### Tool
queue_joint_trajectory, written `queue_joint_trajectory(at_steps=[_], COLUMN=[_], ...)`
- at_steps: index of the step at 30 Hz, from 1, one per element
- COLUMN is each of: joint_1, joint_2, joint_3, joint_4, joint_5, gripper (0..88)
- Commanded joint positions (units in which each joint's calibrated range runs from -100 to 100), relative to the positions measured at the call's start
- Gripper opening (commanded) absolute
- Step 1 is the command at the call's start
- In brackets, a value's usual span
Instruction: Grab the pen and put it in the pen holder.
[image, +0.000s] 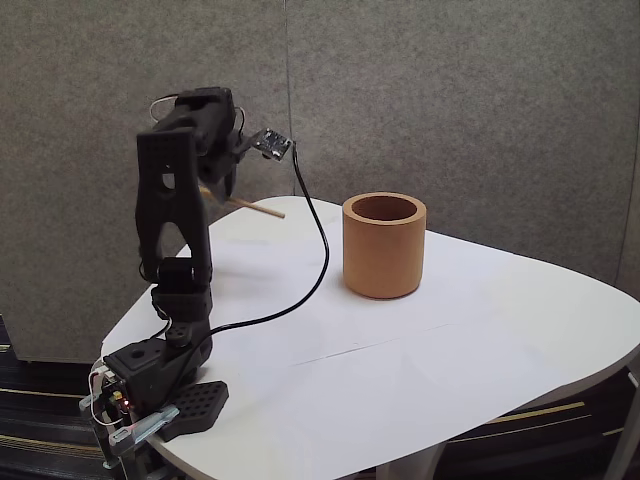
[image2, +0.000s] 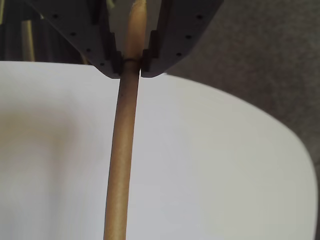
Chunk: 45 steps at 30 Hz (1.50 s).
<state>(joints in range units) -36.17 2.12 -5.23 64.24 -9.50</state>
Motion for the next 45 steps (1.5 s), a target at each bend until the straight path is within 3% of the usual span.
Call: queue_joint_trajectory(at_steps=[1,12,18,29,40,45], joint_1=[4.1,20.4,28.7,38.4,37.1,35.3], joint_2=[-0.9,-1.2,-1.3,-1.2,-2.3,-7.6], joint_3=[-14.0,-23.6,-24.8,-30.2,-19.5,-7.9], joint_4=[0.8,0.5,0.0,-0.3,-19.5,-25.3], joint_5=[0.4,2.1,11.7,35.0,48.6,51.6], gripper=[0.6,0.6,0.6,0.6,0.5,0.5])
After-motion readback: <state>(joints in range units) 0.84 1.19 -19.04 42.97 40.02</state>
